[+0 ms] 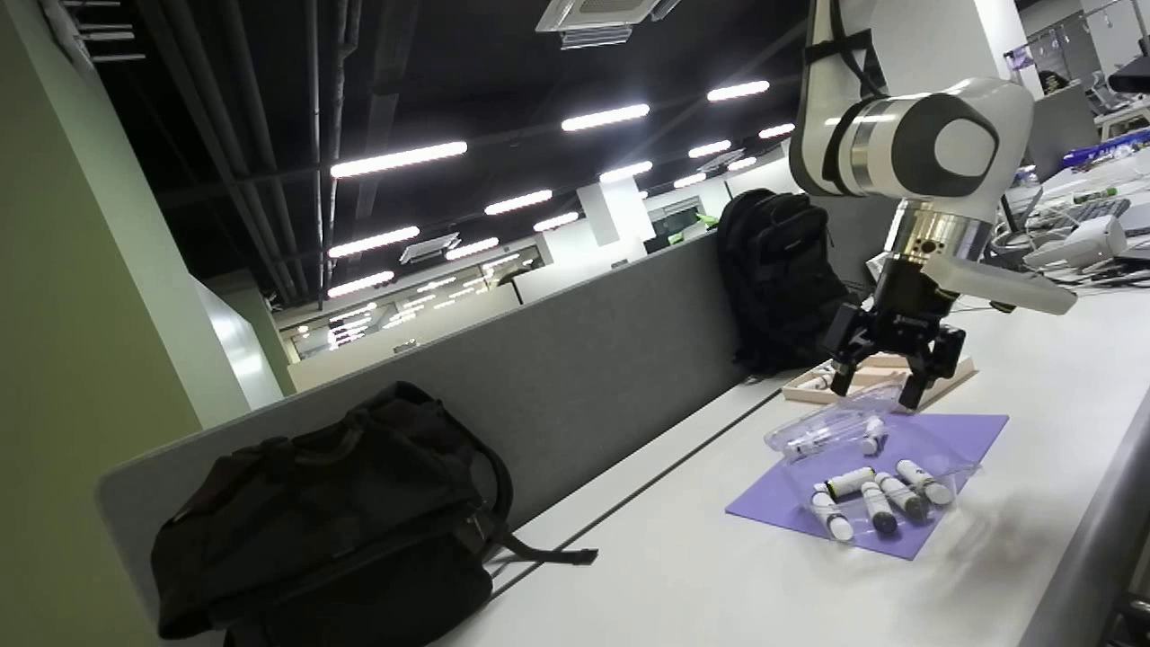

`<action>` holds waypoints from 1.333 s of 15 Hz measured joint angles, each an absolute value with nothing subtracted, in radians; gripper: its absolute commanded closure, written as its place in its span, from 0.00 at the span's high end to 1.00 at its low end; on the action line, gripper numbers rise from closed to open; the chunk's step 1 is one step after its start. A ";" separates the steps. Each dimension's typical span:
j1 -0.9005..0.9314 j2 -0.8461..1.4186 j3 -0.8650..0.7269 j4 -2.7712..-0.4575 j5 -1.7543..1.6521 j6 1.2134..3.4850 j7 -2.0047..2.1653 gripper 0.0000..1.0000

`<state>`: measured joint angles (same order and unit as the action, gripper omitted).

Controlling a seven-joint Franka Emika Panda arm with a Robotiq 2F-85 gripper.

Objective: Open the clear container

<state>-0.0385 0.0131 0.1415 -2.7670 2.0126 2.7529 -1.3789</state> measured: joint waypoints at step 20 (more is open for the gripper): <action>-0.096 -0.072 0.095 -2.764 2.063 2.757 -1.483 1.00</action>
<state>-0.0964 -0.0718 0.0947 -2.7639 2.0633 2.7568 -1.4826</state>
